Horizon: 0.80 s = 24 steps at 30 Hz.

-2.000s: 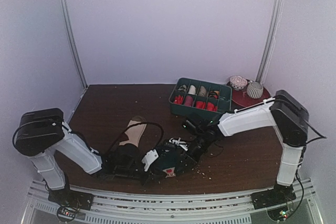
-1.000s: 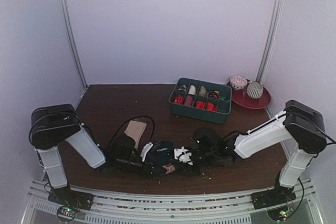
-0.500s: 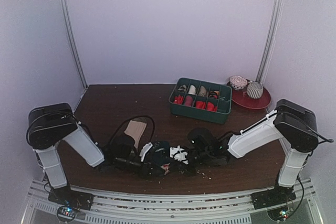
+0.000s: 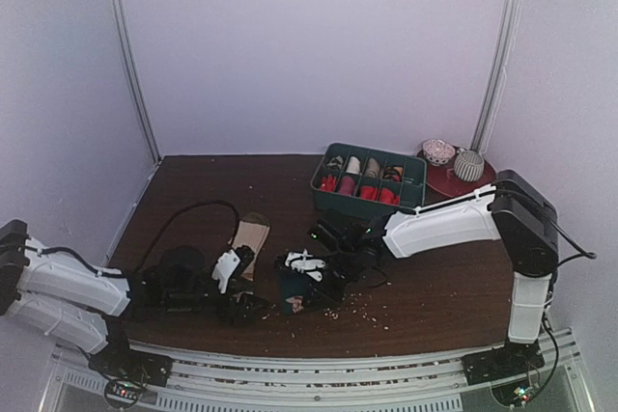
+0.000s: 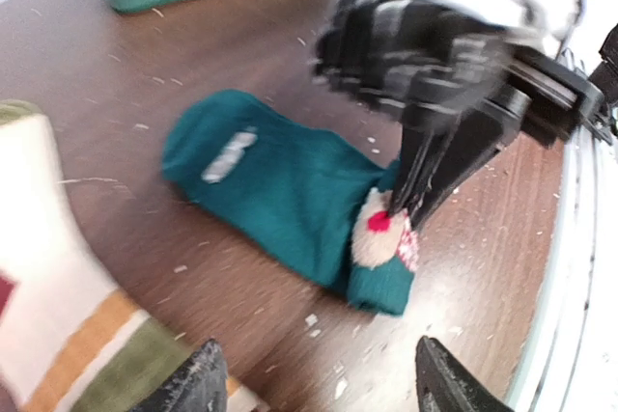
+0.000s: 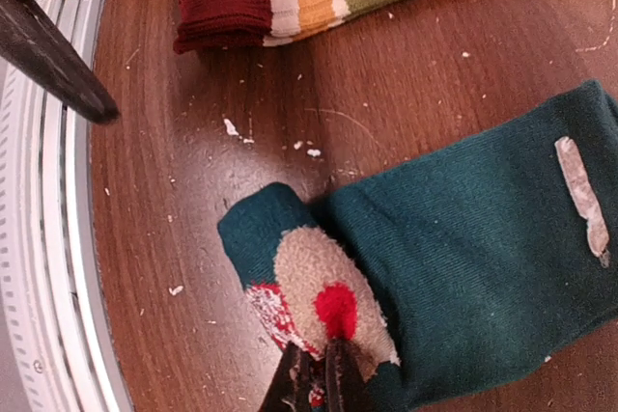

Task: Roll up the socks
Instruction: Roll the sock at the center of the board.

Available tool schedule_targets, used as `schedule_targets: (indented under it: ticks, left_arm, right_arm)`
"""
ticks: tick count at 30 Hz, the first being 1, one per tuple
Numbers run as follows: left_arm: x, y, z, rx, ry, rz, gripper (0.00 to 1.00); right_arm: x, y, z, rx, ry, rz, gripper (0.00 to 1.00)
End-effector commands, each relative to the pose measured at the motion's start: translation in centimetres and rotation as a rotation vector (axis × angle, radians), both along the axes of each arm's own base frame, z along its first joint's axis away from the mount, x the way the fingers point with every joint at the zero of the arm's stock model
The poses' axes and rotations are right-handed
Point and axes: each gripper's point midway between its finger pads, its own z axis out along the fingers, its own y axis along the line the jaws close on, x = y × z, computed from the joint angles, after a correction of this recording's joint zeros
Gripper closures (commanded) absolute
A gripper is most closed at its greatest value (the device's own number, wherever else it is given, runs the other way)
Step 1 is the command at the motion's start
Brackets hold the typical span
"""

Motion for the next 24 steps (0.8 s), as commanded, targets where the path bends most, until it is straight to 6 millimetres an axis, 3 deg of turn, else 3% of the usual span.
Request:
schedule_targets:
  ticks: [1, 5, 11, 17, 24]
  left_arm:
    - [1.0, 1.7, 3.2, -0.097, -0.210, 0.102, 0.33]
    - [0.4, 2.2, 5.0, -0.172, -0.282, 0.100, 0.33]
    - [-0.8, -1.4, 5.0, -0.103, -0.347, -0.038, 0.34]
    - [-2.2, -5.9, 2.8, -0.057, -0.337, -0.175, 0.36]
    - [-2.3, -7.2, -0.8, 0.027, -0.298, -0.213, 0.37]
  right_arm:
    - [-3.8, -5.6, -4.2, -0.337, 0.295, -0.053, 0.97]
    - [-3.9, -5.3, -4.8, -0.368, 0.387, -0.084, 0.97]
    - [-3.8, -5.0, -5.4, -0.359, 0.486, -0.091, 0.97]
    - [-3.1, -5.2, -6.2, -0.370, 0.493, -0.102, 0.97]
    - [-3.0, -5.6, -6.5, -0.369, 0.502, -0.097, 0.97]
